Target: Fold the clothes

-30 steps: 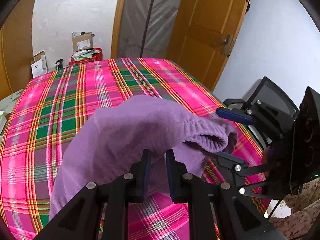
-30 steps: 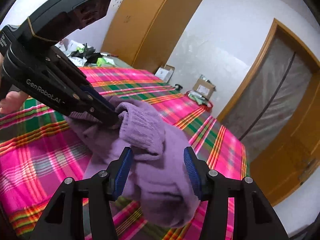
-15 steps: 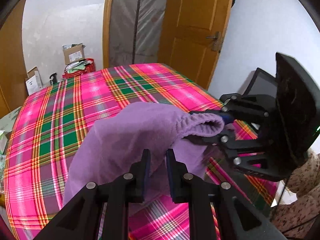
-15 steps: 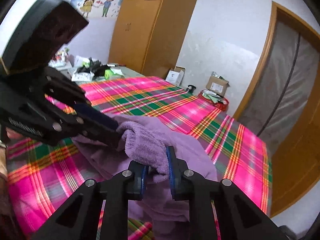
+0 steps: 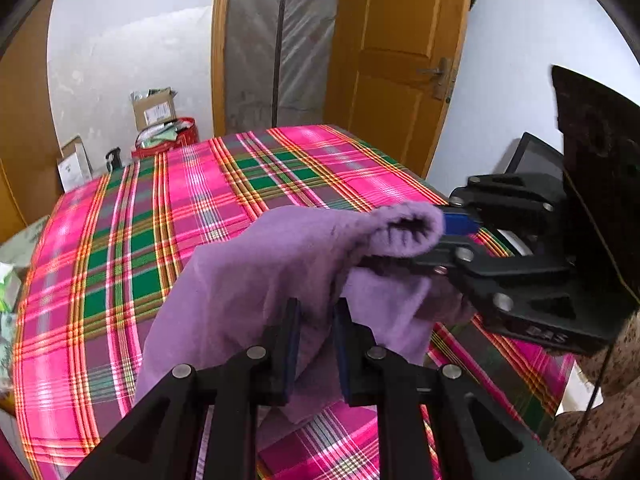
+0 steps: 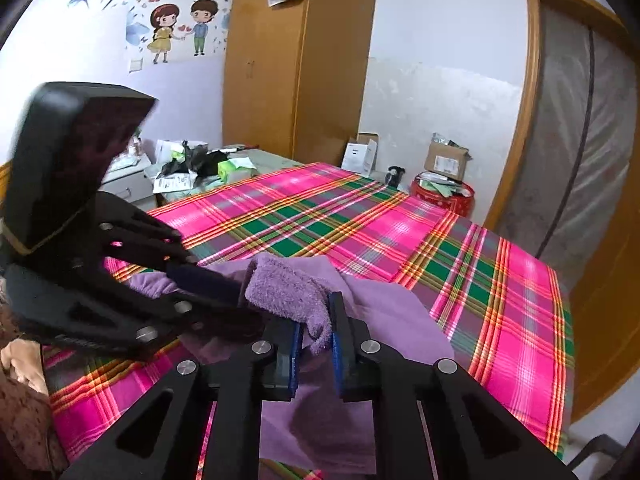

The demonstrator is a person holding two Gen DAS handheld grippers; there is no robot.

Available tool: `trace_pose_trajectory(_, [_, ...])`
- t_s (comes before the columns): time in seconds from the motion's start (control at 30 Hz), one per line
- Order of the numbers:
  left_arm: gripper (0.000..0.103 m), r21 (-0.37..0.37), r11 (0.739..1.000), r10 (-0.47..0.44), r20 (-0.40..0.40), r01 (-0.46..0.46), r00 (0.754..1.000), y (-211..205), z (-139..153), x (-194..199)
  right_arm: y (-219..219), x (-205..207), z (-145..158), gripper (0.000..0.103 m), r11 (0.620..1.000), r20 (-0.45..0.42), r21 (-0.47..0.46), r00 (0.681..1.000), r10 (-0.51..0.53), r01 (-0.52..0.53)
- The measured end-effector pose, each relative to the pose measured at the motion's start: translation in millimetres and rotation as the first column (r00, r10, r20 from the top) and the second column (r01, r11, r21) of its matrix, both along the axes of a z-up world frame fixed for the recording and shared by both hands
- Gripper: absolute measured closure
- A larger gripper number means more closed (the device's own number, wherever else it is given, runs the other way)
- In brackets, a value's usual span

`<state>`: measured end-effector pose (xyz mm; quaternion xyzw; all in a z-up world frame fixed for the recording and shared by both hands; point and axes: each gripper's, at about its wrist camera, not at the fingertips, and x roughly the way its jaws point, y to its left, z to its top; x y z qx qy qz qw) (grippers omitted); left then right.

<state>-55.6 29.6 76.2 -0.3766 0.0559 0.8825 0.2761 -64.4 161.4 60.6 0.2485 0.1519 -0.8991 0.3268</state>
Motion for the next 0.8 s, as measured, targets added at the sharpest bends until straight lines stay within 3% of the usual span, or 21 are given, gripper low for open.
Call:
trace_pose_trajectory(0.17, [0.086, -0.028, 1.0, 0.009, 0.0, -0.009, 1.0, 11, -6, -8, 0, -1, -2, 0.09, 1.0, 0.013, -0.008, 1.0, 0.002, -0.002])
trace_pose_trajectory(0.4, [0.087, 0.104, 0.994, 0.016, 0.057, -0.021, 0.998, -8, -6, -21, 0, 2, -5, 0.09, 1.0, 0.026, 0.02, 1.0, 0.008, -0.009])
trace_pose_trajectory(0.5, [0.089, 0.129, 0.991, 0.031, 0.054, -0.038, 0.998, -17, -4, -23, 2, -1, -4, 0.088, 1.0, 0.029, 0.023, 1.0, 0.0, -0.001])
trace_pose_trajectory(0.57, [0.09, 0.154, 0.987, 0.042, 0.067, -0.052, 0.997, -24, -3, -26, 4, -1, -2, 0.078, 1.0, 0.032, 0.024, 0.999, -0.004, 0.004])
trace_pose_trajectory(0.8, [0.092, 0.2, 0.975, 0.089, 0.055, -0.098, 0.995, -49, 4, -35, 27, -7, 5, 0.078, 1.0, 0.124, -0.01, 0.992, -0.021, 0.022])
